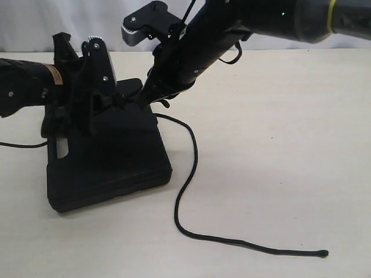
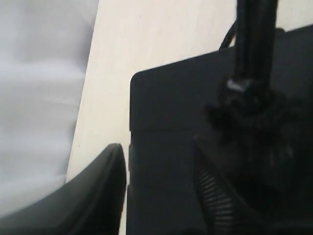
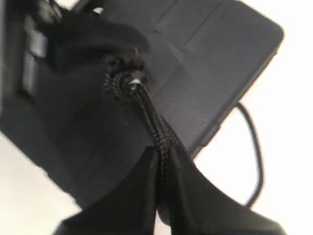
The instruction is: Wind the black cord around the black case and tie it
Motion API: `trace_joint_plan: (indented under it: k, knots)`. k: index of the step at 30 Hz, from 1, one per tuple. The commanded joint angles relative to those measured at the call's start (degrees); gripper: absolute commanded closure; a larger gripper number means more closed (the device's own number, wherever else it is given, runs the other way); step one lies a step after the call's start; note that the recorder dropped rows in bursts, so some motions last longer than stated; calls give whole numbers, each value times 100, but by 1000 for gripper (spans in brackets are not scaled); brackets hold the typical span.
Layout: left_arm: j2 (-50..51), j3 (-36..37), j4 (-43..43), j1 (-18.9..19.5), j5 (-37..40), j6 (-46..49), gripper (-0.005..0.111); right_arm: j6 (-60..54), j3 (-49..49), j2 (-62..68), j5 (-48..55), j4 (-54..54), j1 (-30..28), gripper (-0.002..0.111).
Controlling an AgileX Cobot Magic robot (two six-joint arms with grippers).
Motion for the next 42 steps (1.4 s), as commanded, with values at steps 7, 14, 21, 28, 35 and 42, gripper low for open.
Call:
trace_joint_plan:
  k: [7, 14, 21, 28, 35, 42]
  knots:
    - [178, 13, 664, -143, -964, -1241, 63, 29, -392, 155, 832, 1633, -963, 104]
    - [164, 13, 733, -143, -785, -1241, 63, 190, -442, 310, 723, 1633, -1093, 104]
    - [-105, 13, 1025, -143, -236, -1241, 74, 190, -442, 433, 463, 1635, -1093, 104]
    - [-91, 13, 1037, -667, -295, -1241, 87, 177, -507, 433, 486, 1720, -1093, 104]
    - [138, 13, 969, -793, -458, -1241, 87, 191, -507, 433, 547, 1721, -1093, 104]
    - [255, 13, 707, -793, -1224, -1534, 87, 191, -507, 433, 598, 1721, -1093, 104]
